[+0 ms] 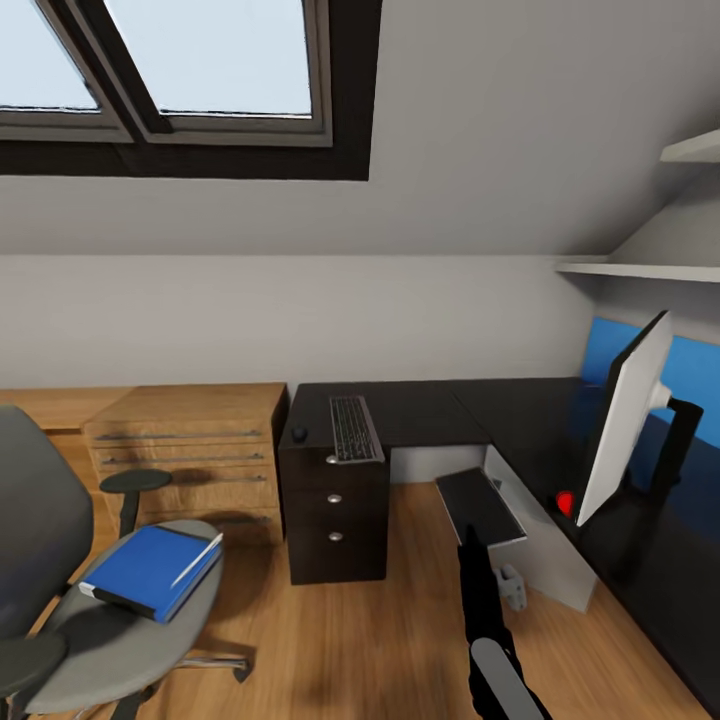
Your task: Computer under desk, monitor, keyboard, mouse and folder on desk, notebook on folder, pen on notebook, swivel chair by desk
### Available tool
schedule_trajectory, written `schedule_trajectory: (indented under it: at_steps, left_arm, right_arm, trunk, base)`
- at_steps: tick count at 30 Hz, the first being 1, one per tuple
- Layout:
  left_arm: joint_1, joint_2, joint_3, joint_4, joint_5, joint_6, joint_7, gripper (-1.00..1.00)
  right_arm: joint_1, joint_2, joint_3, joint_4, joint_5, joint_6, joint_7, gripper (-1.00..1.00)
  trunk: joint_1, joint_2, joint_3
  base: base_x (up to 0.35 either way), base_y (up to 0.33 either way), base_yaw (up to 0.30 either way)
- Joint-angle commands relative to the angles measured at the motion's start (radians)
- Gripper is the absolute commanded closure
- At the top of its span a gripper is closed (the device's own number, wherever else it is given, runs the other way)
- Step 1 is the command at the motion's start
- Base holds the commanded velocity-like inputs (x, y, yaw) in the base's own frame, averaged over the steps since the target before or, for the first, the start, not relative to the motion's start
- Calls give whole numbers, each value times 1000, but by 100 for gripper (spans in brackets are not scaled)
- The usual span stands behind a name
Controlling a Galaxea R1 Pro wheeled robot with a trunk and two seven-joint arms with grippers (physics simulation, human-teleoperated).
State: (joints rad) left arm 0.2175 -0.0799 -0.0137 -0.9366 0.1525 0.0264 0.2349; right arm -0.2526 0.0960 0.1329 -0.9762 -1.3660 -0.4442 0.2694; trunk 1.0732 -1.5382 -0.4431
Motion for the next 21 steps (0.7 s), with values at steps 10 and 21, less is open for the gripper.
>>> schedule_trajectory:
  at_steps: [10, 21]
  left_arm:
    - [0, 2, 0, -2, 9, 3, 4, -100]
    - [0, 0, 0, -2, 9, 2, 4, -100]
  right_arm:
    - [-1, -1, 2, 1, -15, -2, 8, 100]
    - [0, -7, -1, 2, -21, 11, 6, 100]
  trunk:
    - [-38, 70, 31]
    - [-65, 119, 53]
  base:
    - [242, 0, 0]
    - [264, 0, 0]
